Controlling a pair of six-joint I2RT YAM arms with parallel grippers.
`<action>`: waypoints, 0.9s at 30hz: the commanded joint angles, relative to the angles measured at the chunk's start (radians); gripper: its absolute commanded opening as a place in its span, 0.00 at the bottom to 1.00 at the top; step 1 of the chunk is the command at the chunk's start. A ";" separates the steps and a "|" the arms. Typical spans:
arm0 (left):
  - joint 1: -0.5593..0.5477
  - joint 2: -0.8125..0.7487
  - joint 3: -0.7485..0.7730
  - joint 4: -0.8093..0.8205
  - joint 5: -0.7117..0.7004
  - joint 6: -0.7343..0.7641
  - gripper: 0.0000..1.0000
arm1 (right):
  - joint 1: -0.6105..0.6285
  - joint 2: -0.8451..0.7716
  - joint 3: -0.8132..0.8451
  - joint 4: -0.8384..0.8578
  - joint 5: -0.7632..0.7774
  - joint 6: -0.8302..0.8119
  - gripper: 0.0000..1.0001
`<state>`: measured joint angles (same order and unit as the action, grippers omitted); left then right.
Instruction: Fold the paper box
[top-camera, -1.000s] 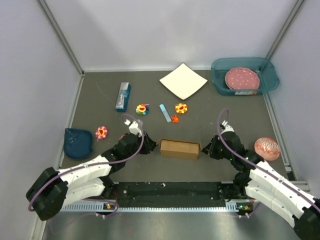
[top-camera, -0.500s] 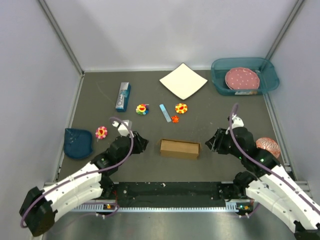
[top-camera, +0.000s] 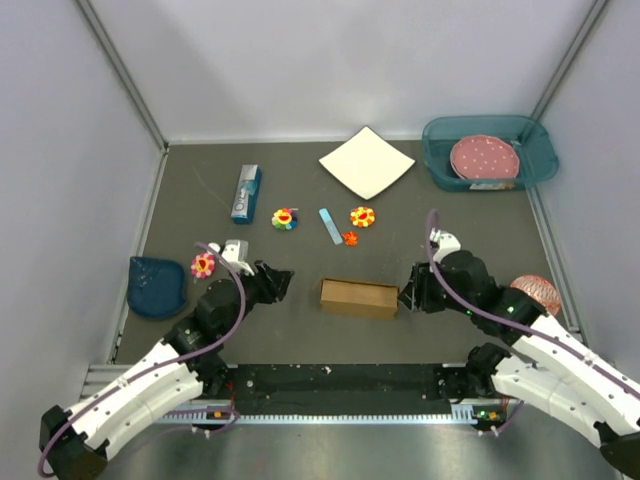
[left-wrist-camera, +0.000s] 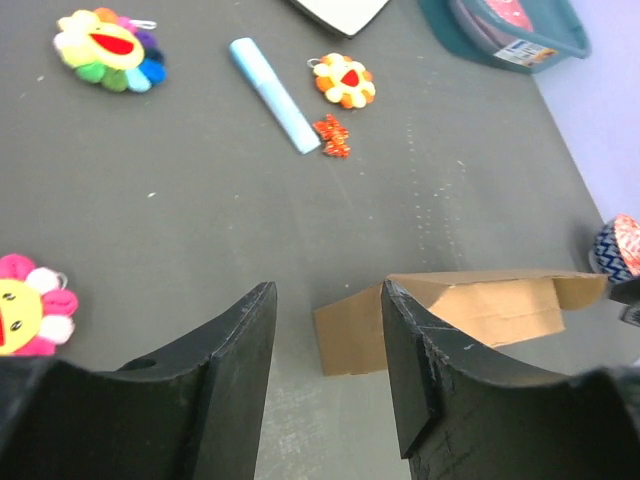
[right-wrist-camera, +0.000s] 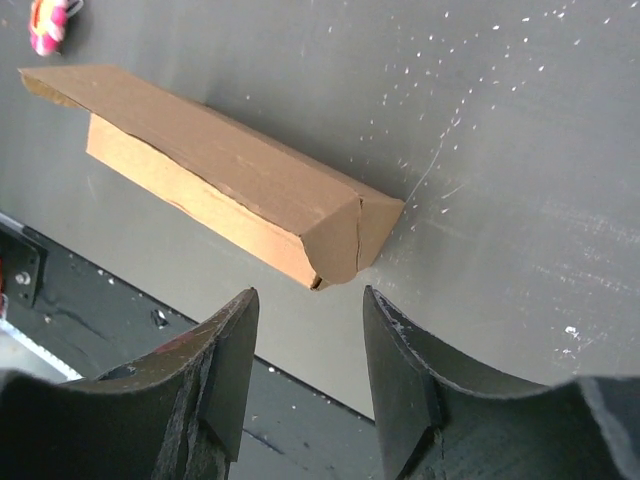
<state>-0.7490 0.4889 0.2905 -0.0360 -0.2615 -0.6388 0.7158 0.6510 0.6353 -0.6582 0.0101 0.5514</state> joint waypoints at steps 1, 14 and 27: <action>0.004 0.039 0.004 0.159 0.105 0.077 0.52 | 0.051 0.053 0.049 0.028 0.079 -0.022 0.47; 0.004 0.185 0.006 0.312 0.163 0.157 0.50 | 0.053 0.130 0.035 0.089 0.174 -0.041 0.39; 0.004 0.277 -0.013 0.372 0.226 0.185 0.47 | 0.053 0.165 0.041 0.115 0.157 -0.045 0.34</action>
<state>-0.7483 0.7460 0.2913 0.2565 -0.0803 -0.4679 0.7582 0.8154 0.6380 -0.5831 0.1608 0.5224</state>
